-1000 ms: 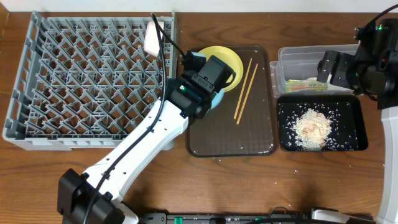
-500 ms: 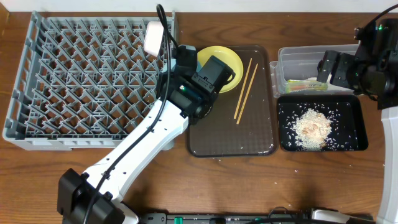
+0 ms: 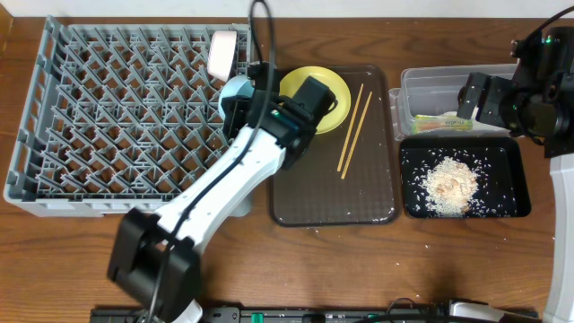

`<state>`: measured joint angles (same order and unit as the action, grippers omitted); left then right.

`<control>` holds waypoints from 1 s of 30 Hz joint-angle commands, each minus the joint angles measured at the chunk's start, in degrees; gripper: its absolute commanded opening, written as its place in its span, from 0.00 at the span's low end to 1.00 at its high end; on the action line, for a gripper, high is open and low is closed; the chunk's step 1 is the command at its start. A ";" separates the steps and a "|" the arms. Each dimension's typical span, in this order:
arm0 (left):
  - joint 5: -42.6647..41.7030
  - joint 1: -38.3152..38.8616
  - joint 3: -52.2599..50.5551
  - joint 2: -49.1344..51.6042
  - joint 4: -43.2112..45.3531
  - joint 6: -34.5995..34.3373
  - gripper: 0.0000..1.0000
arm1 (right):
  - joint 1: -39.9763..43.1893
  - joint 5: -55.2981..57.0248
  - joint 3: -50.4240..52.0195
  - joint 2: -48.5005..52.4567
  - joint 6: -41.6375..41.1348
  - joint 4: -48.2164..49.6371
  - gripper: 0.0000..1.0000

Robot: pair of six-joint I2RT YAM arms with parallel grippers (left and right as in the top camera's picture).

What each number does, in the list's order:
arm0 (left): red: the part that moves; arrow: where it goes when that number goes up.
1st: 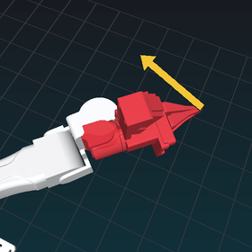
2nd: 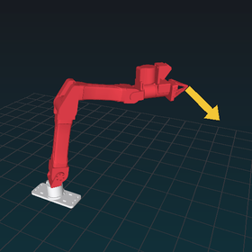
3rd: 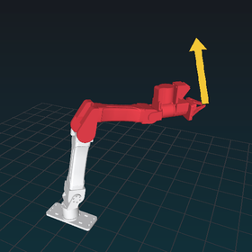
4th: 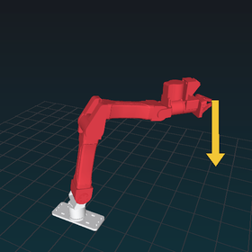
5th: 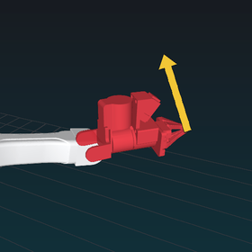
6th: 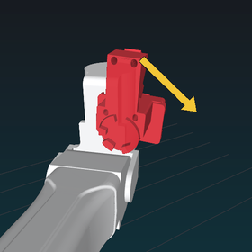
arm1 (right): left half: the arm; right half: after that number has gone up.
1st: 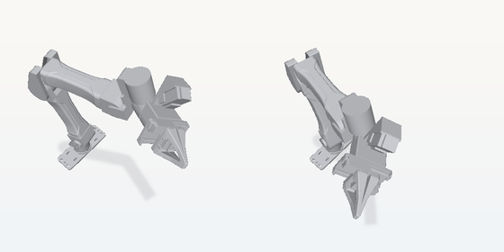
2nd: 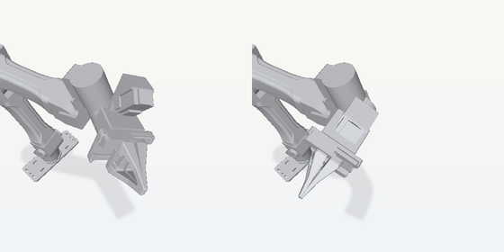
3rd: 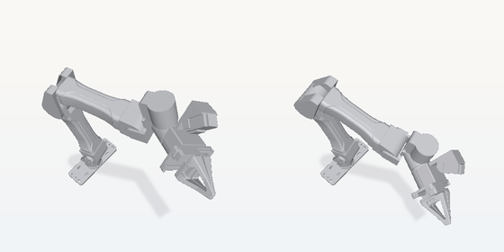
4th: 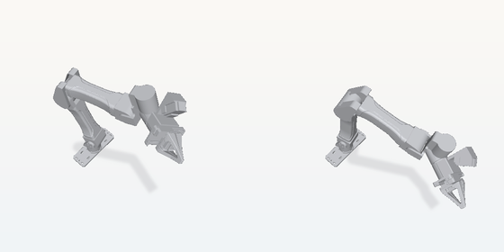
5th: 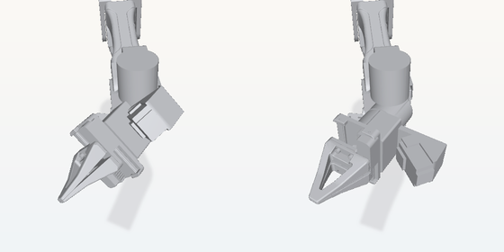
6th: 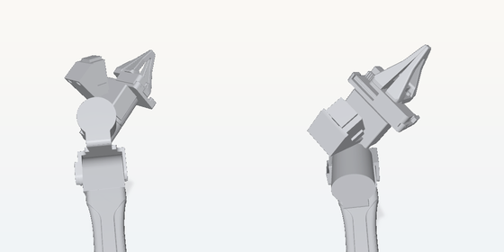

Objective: Sort waste into correct bins and load items into the dishwasher
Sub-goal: 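Carry the light-blue bowl left and place it in the rack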

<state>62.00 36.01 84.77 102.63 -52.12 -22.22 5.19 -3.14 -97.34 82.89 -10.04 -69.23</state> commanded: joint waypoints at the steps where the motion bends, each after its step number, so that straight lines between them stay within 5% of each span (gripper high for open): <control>1: 13.84 -0.50 -0.20 3.04 0.46 -1.11 0.07 | 0.04 0.31 0.02 0.00 0.02 0.00 0.99; 6: 21.70 -2.69 -0.17 6.62 1.55 -7.65 0.08 | 0.04 0.31 0.02 0.00 0.04 -0.02 0.99; 30: 16.00 -12.00 -0.24 8.61 7.69 -9.64 0.08 | 0.04 0.31 0.02 0.00 0.02 -0.02 0.99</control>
<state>77.89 24.93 84.77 110.50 -44.53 -30.22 5.17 -3.11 -97.34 82.89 -10.04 -69.23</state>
